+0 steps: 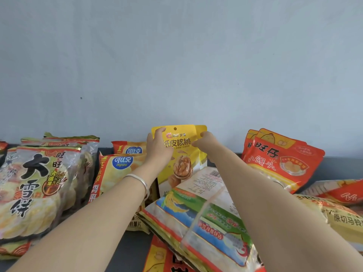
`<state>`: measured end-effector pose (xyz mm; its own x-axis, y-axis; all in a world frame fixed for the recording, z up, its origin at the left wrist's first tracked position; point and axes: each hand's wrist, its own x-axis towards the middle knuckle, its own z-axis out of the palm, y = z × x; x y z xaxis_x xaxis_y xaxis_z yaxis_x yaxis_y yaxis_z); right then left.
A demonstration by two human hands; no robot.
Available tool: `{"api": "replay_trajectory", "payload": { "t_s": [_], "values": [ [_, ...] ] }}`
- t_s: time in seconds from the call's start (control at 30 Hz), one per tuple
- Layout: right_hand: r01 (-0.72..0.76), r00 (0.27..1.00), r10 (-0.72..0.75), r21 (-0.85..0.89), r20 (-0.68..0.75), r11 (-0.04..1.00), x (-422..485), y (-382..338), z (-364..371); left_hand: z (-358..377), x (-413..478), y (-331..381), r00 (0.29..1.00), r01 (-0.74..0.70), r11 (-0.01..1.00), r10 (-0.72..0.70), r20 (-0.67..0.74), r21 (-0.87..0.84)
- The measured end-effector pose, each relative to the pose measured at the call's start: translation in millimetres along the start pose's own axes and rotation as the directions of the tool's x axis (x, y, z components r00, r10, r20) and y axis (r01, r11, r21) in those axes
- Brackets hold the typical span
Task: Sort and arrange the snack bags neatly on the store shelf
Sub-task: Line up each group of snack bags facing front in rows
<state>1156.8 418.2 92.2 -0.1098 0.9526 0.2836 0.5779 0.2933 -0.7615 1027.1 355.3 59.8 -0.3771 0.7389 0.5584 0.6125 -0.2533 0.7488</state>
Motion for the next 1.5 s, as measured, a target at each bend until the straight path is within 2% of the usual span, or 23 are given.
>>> {"api": "replay_trajectory", "payload": {
  "t_s": [0.2,0.27,0.43,0.57,0.63,0.8,0.97,1.13,1.27,1.5],
  "values": [
    [-0.087,0.994,0.09,0.045,-0.069,0.995,18,1,10,3,13,-5,0.999,0.038,0.991,-0.041,-0.019,-0.125],
    [-0.075,0.997,0.078,0.096,-0.025,0.993,21,3,12,4,14,-7,0.998,0.062,0.986,-0.063,0.001,-0.155],
    [-0.056,0.998,0.055,0.373,0.014,0.926,21,12,11,9,17,-13,0.996,0.092,0.975,-0.091,0.013,-0.203],
    [-0.065,0.996,0.034,0.416,0.08,0.907,16,17,6,11,18,-15,0.994,0.11,0.958,-0.106,0.028,-0.264],
    [-0.055,0.998,0.054,0.403,0.014,0.914,17,20,7,10,17,-16,0.994,0.106,0.95,-0.099,0.04,-0.293],
    [0.03,0.96,0.087,0.41,-0.265,0.912,14,19,0,9,12,-18,0.999,0.053,0.959,-0.047,0.027,-0.277],
    [0.091,0.938,0.098,0.511,-0.332,0.855,8,18,-8,10,4,-15,0.996,0.056,0.967,-0.037,0.08,-0.248],
    [0.012,0.961,0.089,0.361,-0.263,0.933,9,26,-7,17,-6,-17,0.971,0.054,0.988,-0.018,0.24,-0.144],
    [-0.064,0.986,0.093,0.197,-0.14,0.978,7,28,-2,23,-12,-24,0.897,0.111,0.993,-0.086,0.434,-0.032],
    [-0.027,0.995,0.035,0.083,-0.097,0.996,-14,30,-18,21,-23,-18,0.875,0.083,0.997,-0.075,0.478,0.004]
  ]
}}
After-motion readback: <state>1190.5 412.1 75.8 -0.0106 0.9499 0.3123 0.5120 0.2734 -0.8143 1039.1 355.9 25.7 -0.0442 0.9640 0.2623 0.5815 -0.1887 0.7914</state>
